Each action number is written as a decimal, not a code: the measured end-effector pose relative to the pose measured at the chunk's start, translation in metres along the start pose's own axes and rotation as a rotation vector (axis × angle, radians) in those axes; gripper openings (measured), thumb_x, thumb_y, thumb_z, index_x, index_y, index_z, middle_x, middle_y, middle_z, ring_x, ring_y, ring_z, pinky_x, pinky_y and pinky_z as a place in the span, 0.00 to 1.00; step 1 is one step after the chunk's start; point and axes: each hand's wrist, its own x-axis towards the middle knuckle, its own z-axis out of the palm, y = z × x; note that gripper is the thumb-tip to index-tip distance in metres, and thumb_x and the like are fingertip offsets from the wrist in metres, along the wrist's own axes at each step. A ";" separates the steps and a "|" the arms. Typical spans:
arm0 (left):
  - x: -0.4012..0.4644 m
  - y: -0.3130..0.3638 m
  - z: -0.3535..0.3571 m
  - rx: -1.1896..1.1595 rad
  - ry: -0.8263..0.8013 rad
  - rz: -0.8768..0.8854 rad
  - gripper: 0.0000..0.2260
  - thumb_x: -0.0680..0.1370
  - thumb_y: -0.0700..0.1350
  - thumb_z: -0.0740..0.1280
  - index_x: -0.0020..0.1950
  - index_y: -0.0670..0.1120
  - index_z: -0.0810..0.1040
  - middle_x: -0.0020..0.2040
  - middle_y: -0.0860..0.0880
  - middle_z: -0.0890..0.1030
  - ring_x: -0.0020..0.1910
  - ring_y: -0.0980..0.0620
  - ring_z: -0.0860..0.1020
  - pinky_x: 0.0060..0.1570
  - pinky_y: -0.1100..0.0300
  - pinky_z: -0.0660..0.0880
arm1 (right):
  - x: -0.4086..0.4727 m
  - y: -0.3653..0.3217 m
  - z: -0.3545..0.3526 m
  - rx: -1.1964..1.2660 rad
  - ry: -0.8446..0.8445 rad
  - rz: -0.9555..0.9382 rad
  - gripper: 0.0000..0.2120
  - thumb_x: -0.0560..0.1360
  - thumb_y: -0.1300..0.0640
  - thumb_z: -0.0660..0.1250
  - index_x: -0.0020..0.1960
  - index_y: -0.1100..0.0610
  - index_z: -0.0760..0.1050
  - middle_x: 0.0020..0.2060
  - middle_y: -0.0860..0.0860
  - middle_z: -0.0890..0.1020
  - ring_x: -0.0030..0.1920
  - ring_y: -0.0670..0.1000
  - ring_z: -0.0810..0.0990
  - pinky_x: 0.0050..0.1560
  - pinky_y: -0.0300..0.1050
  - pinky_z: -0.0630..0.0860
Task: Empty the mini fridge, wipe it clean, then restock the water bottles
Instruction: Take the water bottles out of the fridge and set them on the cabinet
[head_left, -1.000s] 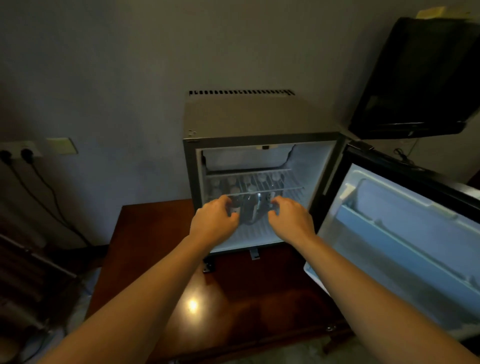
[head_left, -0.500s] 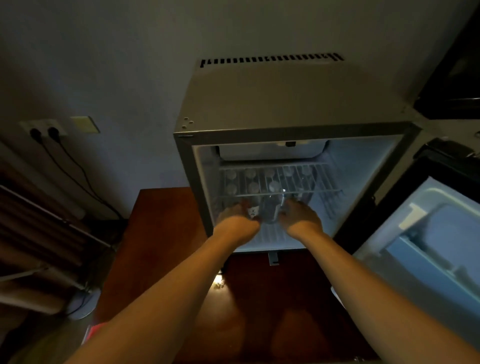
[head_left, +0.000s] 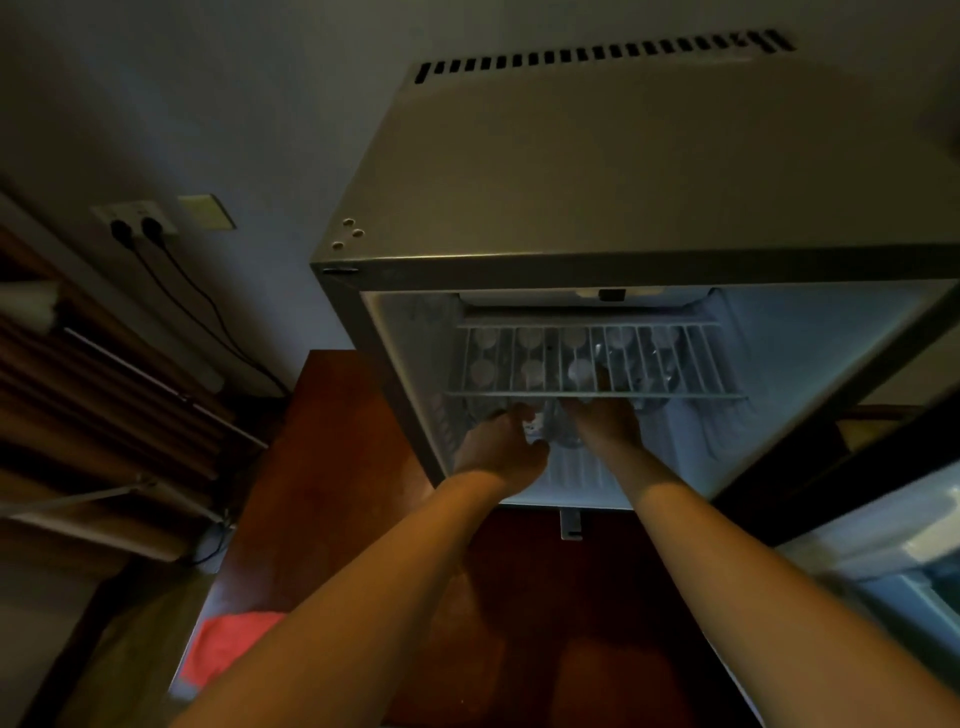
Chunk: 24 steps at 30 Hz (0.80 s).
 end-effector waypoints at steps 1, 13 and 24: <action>0.001 -0.002 0.000 -0.007 0.004 0.007 0.18 0.81 0.48 0.63 0.71 0.49 0.72 0.67 0.45 0.77 0.63 0.43 0.77 0.60 0.53 0.74 | 0.003 -0.001 0.003 0.002 -0.001 0.017 0.30 0.78 0.40 0.63 0.76 0.49 0.61 0.70 0.56 0.72 0.66 0.61 0.73 0.60 0.54 0.72; 0.007 -0.008 0.012 0.009 -0.019 0.008 0.17 0.81 0.47 0.63 0.69 0.48 0.71 0.63 0.43 0.79 0.59 0.44 0.79 0.57 0.54 0.76 | -0.013 0.016 0.008 0.166 0.021 -0.070 0.19 0.81 0.52 0.63 0.70 0.52 0.68 0.66 0.53 0.75 0.67 0.56 0.73 0.61 0.47 0.71; -0.011 -0.024 0.023 0.019 -0.035 -0.016 0.23 0.80 0.49 0.65 0.75 0.54 0.65 0.67 0.46 0.75 0.60 0.44 0.77 0.58 0.52 0.75 | -0.051 0.018 0.005 0.068 0.021 -0.079 0.17 0.80 0.46 0.63 0.67 0.47 0.68 0.61 0.50 0.79 0.60 0.56 0.77 0.56 0.49 0.72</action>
